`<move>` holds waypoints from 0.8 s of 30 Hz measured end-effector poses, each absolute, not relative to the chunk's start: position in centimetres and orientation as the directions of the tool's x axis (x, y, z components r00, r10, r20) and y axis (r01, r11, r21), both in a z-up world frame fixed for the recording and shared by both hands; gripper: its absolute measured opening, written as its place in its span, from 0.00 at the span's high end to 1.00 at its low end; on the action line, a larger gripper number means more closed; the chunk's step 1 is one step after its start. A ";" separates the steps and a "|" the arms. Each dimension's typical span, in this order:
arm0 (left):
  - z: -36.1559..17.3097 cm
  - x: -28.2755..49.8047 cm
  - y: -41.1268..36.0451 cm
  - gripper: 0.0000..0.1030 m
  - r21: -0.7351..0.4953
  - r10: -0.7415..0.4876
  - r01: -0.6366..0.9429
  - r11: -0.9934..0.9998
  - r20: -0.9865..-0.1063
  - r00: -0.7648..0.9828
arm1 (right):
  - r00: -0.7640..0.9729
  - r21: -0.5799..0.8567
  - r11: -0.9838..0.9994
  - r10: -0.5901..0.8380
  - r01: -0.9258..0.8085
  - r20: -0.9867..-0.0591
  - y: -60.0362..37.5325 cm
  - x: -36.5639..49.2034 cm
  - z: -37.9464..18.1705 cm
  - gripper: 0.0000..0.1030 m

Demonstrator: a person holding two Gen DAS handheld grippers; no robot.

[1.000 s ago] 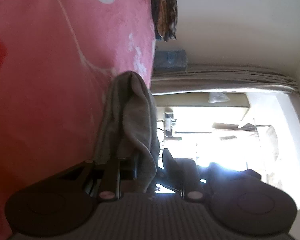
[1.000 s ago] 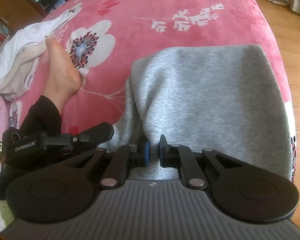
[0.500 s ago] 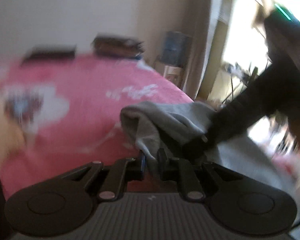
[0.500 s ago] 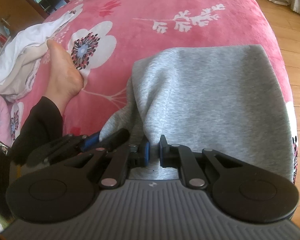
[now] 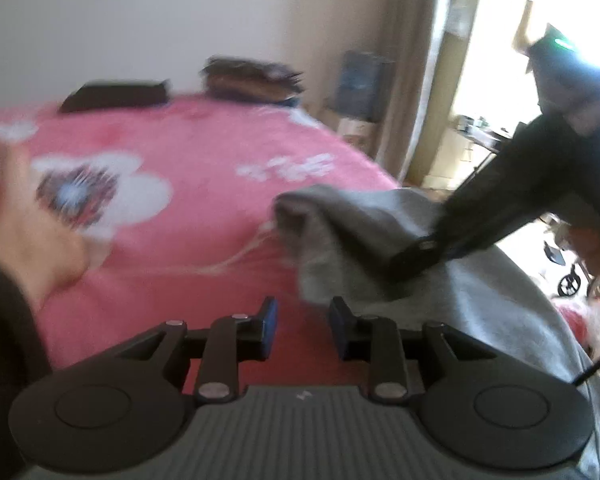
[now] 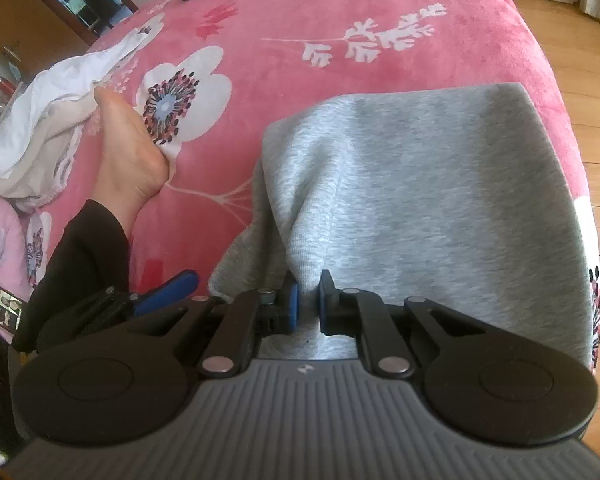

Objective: Fold clothes

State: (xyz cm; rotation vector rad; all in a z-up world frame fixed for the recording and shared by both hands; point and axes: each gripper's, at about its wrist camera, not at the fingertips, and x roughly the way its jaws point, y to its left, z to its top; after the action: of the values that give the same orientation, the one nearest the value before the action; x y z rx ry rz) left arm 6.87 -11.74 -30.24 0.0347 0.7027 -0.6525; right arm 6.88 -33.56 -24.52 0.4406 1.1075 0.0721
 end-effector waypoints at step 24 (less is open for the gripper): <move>-30.7 8.1 -11.6 0.73 -0.474 -0.708 0.527 0.705 -0.499 0.499 | 0.473 0.433 0.880 0.302 0.196 -0.828 -35.3 6.0 -24.3 0.92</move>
State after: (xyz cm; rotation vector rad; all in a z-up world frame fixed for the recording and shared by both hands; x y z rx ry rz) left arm 8.14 -11.63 -30.73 -0.2750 0.7288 -0.7586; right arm 6.02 -35.26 -24.26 0.5166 1.0896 0.0681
